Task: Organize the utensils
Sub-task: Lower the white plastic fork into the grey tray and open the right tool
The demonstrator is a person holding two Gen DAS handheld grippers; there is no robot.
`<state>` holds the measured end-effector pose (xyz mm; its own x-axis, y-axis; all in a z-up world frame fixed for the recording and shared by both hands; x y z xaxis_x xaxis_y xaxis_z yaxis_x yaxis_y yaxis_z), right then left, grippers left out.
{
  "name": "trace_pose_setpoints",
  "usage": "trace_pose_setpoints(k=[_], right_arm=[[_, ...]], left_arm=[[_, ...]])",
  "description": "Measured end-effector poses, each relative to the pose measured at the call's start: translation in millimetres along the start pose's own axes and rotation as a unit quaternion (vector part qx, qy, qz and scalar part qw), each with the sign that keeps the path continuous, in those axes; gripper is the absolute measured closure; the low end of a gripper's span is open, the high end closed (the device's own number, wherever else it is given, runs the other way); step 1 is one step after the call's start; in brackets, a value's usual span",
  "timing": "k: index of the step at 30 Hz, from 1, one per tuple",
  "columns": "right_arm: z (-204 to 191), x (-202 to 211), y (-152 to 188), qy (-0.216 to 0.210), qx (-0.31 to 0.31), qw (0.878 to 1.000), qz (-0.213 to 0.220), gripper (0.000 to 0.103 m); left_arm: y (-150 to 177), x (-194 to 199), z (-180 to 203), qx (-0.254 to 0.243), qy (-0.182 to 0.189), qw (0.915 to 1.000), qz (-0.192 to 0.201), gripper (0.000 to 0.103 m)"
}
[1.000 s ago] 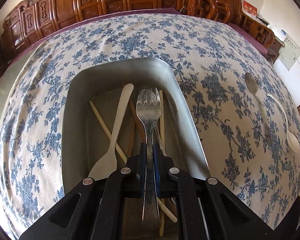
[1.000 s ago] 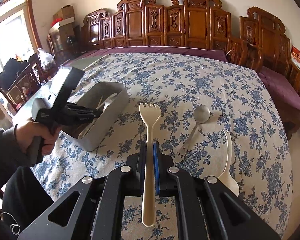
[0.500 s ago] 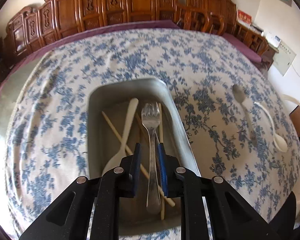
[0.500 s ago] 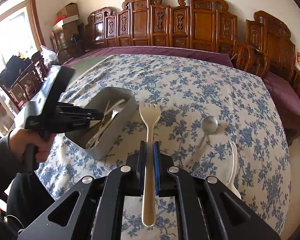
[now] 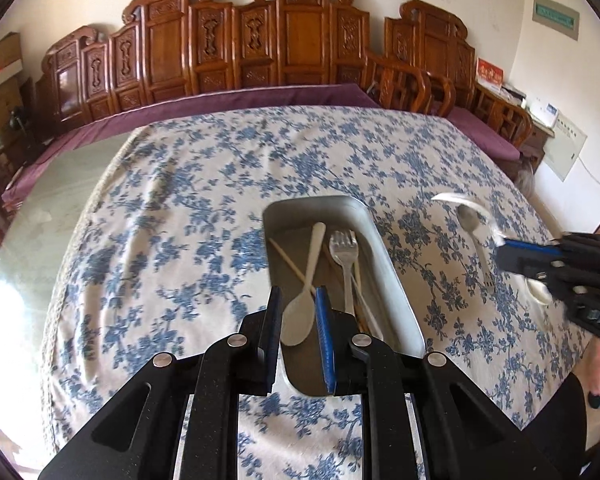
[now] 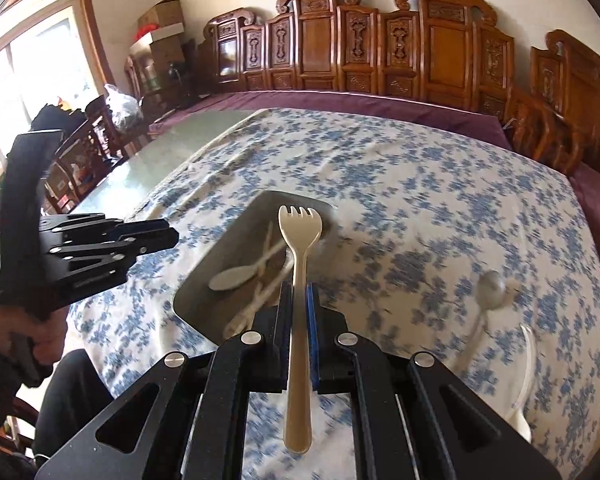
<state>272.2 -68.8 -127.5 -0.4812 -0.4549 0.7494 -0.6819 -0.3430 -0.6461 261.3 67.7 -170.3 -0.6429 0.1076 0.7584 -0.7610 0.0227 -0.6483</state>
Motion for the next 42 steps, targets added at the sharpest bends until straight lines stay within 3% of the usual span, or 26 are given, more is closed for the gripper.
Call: trace_pose_setpoints(k=[7,19,28,36,42], right_arm=[[-20,-37,-11,-0.013,0.004,1.000,-0.021,0.094],[-28,-107,-25,-0.040,-0.046,0.996,-0.061,0.094],[-30,-155,-21,-0.020,-0.061,0.994,-0.092,0.094],[-35,-174,-16,-0.012,-0.048,0.993,-0.108,0.094],[-37,-161,-19,-0.025,-0.038,0.994,-0.098,0.094]], left_arm=[[2,15,-18,0.009,-0.010,0.9999,0.011,0.085],[10,33,-45,0.027,-0.019,0.9993,0.017,0.084],[11,36,-65,0.038,-0.030,0.9987,0.016,0.084],[9,41,-66,0.036,-0.037,0.9985,0.016,0.083],[6,48,-55,0.029,-0.036,0.9988,0.019,0.083]])
Point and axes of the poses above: each gripper's, at about its wrist camera, not at the fingertips, and x roughly against the way its jaws point, z to its right, y to its underside, the point moved 6 cm from there along -x, roughly the way its jaws point, and after that the axes turned 2 degrees about x, right-handed, at the moved point
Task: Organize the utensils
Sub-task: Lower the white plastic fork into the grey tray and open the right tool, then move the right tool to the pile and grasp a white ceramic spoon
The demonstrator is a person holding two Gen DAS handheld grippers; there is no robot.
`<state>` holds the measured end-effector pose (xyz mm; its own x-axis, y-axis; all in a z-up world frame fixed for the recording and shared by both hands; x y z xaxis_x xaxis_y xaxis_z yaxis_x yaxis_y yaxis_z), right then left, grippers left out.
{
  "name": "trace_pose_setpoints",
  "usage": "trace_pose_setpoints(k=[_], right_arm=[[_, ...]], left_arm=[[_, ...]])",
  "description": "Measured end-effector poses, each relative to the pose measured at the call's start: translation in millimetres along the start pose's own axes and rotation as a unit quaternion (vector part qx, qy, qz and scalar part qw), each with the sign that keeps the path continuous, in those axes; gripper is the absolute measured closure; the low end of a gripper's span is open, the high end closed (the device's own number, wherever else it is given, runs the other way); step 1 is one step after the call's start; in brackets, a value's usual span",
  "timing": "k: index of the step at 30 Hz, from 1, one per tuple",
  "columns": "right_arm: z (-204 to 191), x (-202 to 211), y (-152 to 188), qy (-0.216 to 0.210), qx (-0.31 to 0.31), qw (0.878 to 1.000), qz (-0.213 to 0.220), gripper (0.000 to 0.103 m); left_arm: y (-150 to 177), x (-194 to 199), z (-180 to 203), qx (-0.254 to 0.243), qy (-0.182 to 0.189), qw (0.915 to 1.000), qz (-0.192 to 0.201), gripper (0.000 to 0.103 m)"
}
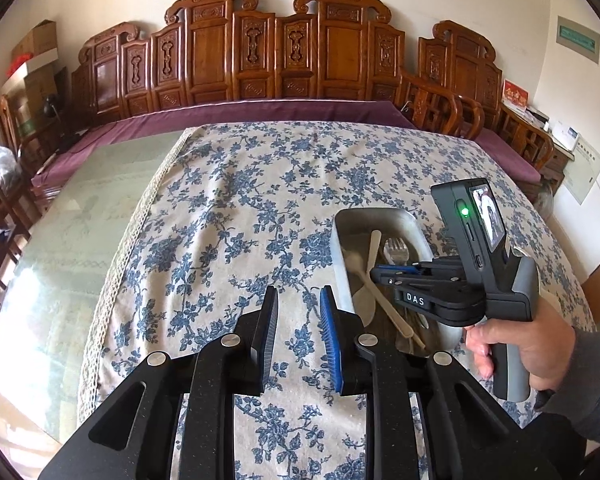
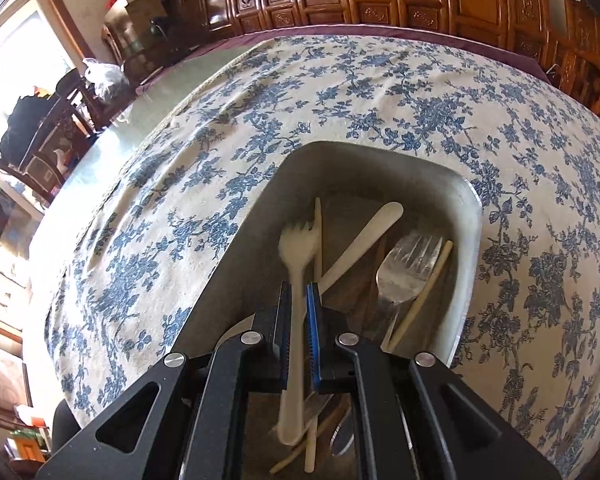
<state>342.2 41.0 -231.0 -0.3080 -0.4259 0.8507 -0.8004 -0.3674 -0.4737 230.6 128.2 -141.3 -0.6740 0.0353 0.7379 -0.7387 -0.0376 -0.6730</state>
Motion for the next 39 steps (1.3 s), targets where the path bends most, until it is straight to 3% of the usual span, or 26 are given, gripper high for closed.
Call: trace_pose_setpoints(k=[11,19,22,24,30,39], right_arm=[[35,105,19,0.010,0.020,0.997,0.070,0.094],[106,176,67,0.062,0.010,0.993,0.095,0.094],[136,195,88,0.088,0.001,0.991,0.098,0.085],[156,205,101,0.104,-0.006,0.990,0.098,0.084],[217,217,137,0.142,-0.042,0.985,0.086,0.084],[259,189,175,0.145,-0.081,0.985,0.048,0.084]], left_arm=[[-6,6,41,-0.021,0.015,0.9996,0.007,0.067],[-9,-8,87,-0.040,0.035,0.9986,-0.004,0.062],[-10,-15,107,-0.051,0.044,0.9977,-0.010,0.062],[-10,-20,120,-0.059,0.048,0.9970,-0.014,0.062],[-8,-36,154,-0.067,0.062,0.9955,-0.026,0.062],[3,-58,198,-0.085,0.079,0.9920,-0.051,0.062]])
Point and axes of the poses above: each gripper's, at about its wrist camera, not at the fingertips, and x roughly against the way its jaws point, z to its right, y to its underside, the point moved 6 cm from there along -x, roughly the way its jaws point, and after that the axes turned 2 degrees about x, right-handed, at the moved point
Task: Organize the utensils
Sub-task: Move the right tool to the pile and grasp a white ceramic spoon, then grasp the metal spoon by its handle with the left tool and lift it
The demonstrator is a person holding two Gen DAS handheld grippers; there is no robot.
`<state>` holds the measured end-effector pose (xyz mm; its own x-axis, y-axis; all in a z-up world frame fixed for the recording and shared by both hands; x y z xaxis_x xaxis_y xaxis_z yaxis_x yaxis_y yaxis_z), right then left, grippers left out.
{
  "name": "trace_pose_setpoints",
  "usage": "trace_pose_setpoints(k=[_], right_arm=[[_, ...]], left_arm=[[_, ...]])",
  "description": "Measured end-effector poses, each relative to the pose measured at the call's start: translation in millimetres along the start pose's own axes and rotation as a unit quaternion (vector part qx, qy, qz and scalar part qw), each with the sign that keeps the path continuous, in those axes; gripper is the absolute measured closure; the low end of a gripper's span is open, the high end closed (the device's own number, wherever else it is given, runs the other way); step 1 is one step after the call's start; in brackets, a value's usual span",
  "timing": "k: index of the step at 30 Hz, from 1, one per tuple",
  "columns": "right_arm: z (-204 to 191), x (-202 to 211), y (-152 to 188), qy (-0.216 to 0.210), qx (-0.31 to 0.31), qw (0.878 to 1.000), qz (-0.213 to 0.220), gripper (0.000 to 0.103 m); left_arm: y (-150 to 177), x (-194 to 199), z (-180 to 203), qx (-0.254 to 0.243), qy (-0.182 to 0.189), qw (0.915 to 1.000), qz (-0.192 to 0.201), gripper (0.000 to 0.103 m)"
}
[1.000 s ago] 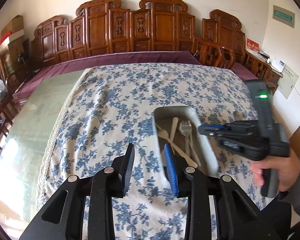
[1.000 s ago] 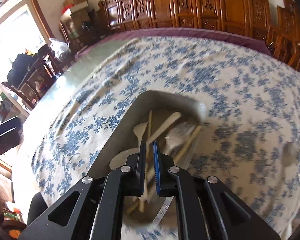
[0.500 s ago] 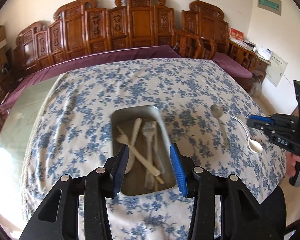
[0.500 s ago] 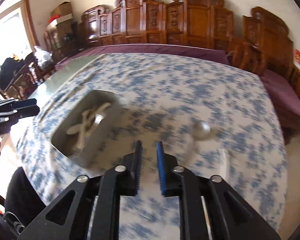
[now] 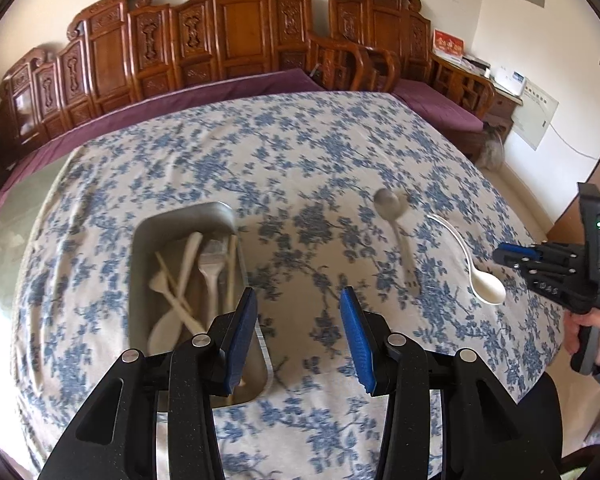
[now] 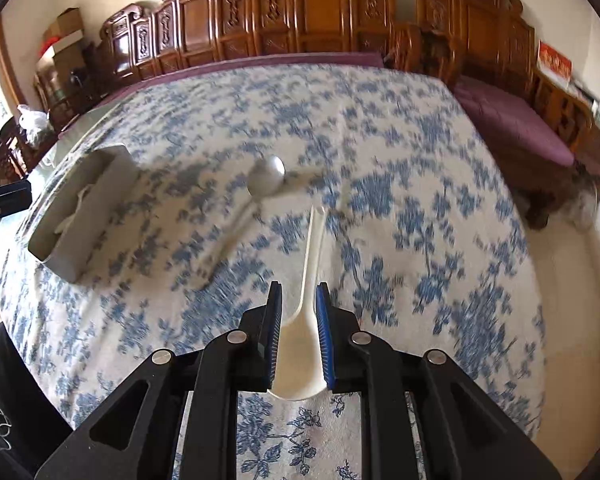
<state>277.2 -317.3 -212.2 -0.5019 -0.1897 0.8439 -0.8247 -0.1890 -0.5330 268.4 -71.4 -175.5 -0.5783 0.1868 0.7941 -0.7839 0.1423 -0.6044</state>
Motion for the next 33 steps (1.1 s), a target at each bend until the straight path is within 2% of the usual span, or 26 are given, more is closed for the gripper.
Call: trace_pose_setpoints(k=[12,14,15,33], right_arm=[[2,-51,-5,-0.002,0.005,1.000,-0.031,0.084],[2,-54,-4,0.009,0.018,0.999,-0.037,0.087],[2,-54,-3,0.008,0.020,0.999,-0.035,0.092],[31,-25,20,-0.014,-0.019,0.999,-0.022,0.092]], left_arm=[[-1,-32,32,-0.021,0.001,0.9995,-0.023,0.062],[-3,-39,37,-0.025,0.002,0.9993,-0.027,0.062],[-4,-44,40,-0.027,0.003,0.9992,-0.030,0.062],[-39,-144,105,-0.066,0.024,0.9950,-0.071,0.062]])
Point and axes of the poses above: each gripper's, at about its wrist camera, not at the fingertips, and x roughly against the way its jaws point, z to its right, y to its underside, the point moved 6 cm from there along -x, roughly the way its jaws point, and after that the axes turned 2 degrees about x, right-handed, at the moved point
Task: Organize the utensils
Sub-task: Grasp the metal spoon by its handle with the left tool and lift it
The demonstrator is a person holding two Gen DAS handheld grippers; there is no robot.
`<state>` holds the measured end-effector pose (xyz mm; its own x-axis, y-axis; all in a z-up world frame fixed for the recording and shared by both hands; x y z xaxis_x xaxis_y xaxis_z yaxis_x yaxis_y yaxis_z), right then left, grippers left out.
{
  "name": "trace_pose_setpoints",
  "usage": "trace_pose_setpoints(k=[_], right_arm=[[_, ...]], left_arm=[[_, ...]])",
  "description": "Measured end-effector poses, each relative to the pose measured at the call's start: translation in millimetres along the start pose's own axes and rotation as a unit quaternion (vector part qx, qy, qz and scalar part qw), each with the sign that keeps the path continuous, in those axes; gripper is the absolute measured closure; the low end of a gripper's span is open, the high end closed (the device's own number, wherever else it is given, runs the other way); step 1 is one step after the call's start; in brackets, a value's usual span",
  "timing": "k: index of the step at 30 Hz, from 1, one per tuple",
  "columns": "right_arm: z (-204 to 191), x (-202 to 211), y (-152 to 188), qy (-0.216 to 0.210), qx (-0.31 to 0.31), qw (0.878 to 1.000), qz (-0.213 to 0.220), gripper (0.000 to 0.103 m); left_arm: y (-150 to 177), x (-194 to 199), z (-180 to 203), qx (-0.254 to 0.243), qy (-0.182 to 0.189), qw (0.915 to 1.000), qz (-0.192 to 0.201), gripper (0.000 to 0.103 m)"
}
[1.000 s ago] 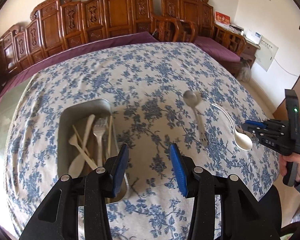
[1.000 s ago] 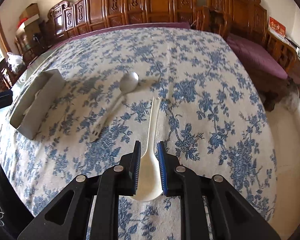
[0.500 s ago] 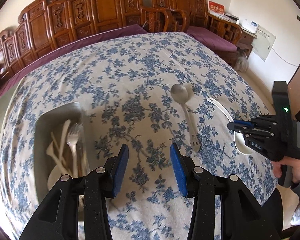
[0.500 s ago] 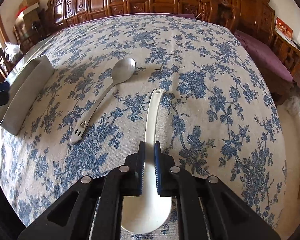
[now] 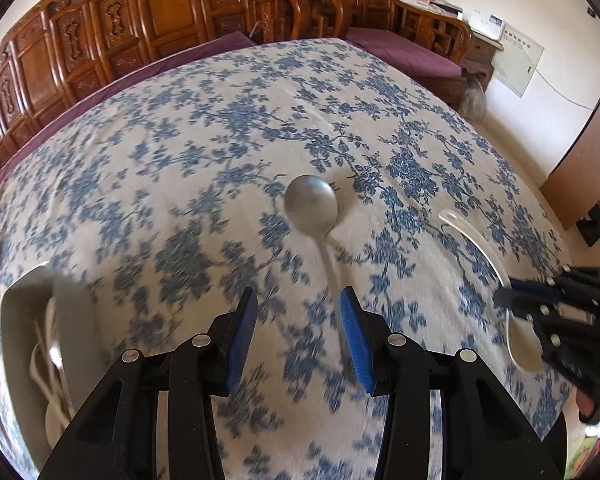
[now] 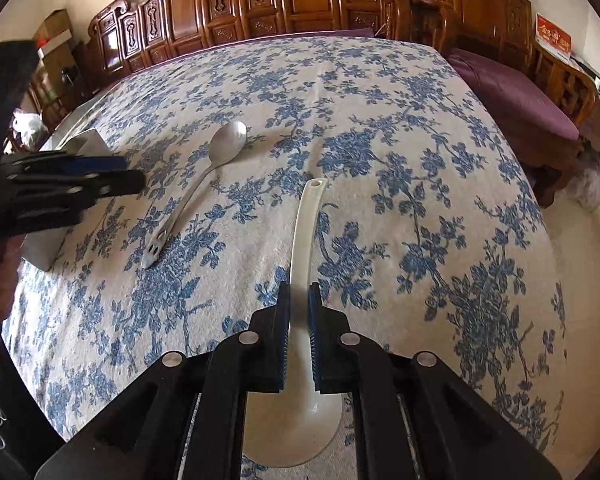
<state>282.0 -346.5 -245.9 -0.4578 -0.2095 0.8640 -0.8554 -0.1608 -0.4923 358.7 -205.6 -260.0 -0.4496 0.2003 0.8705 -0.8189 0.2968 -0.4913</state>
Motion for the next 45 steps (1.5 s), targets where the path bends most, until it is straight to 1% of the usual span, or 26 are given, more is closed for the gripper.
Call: trace_pose_setpoints(k=[10,12,13,14,16,17,18,19,23,29,35,45], right_arm=[[6,-1,4,-0.002,-0.009,1.000,-0.001,0.092],[6,-1,4,-0.002,-0.008,1.000,-0.001,0.092],[5,-1,5,-0.002,-0.007,1.000,-0.001,0.092],[5,-1,5,-0.003,-0.006,1.000,-0.002,0.092],[4,-1,5,-0.003,-0.004,1.000,-0.003,0.092],[3,-1,5,-0.003,-0.004,1.000,-0.003,0.092],[2,0,5,-0.003,-0.004,1.000,-0.003,0.092],[1,0,5,-0.003,-0.003,1.000,-0.002,0.092],[-4,5,3,-0.003,-0.003,1.000,0.002,0.092],[-16,18,1,-0.002,0.000,1.000,0.011,0.092],[-30,32,-2,0.001,0.007,1.000,0.022,0.092],[-62,55,-11,0.002,0.019,0.999,0.042,0.092]], left_arm=[[-16,-44,10,0.005,0.012,0.9993,-0.036,0.062],[-16,-48,12,0.002,0.012,0.9991,-0.039,0.067],[-16,-49,13,0.002,0.011,0.9991,-0.042,0.067],[-17,-49,14,0.000,0.007,0.9992,-0.040,0.071],[-18,-50,15,-0.004,-0.002,0.9992,-0.040,0.074],[-18,-50,15,-0.005,-0.006,0.9992,-0.040,0.080],[-19,-50,14,-0.007,-0.009,0.9992,-0.039,0.090],[-19,-50,14,-0.006,-0.004,0.9991,-0.042,0.096],[-14,-46,14,-0.013,-0.004,0.9985,-0.053,0.098],[2,-29,11,-0.016,-0.001,0.9987,-0.049,0.098],[15,2,9,-0.020,0.008,0.9993,-0.032,0.098],[26,71,-6,-0.016,0.012,0.9996,0.018,0.098]])
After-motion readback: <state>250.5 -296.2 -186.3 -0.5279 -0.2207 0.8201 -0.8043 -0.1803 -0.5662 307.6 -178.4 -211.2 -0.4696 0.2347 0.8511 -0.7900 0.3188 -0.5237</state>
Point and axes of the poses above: each gripper's, at about its wrist camera, not at the fingertips, and x roughly against the way its jaws point, z to its right, y to its underside, the point moved 6 cm from there along -x, roughly the way its jaws point, and after that the axes turned 2 degrees about x, right-handed, at the moved point
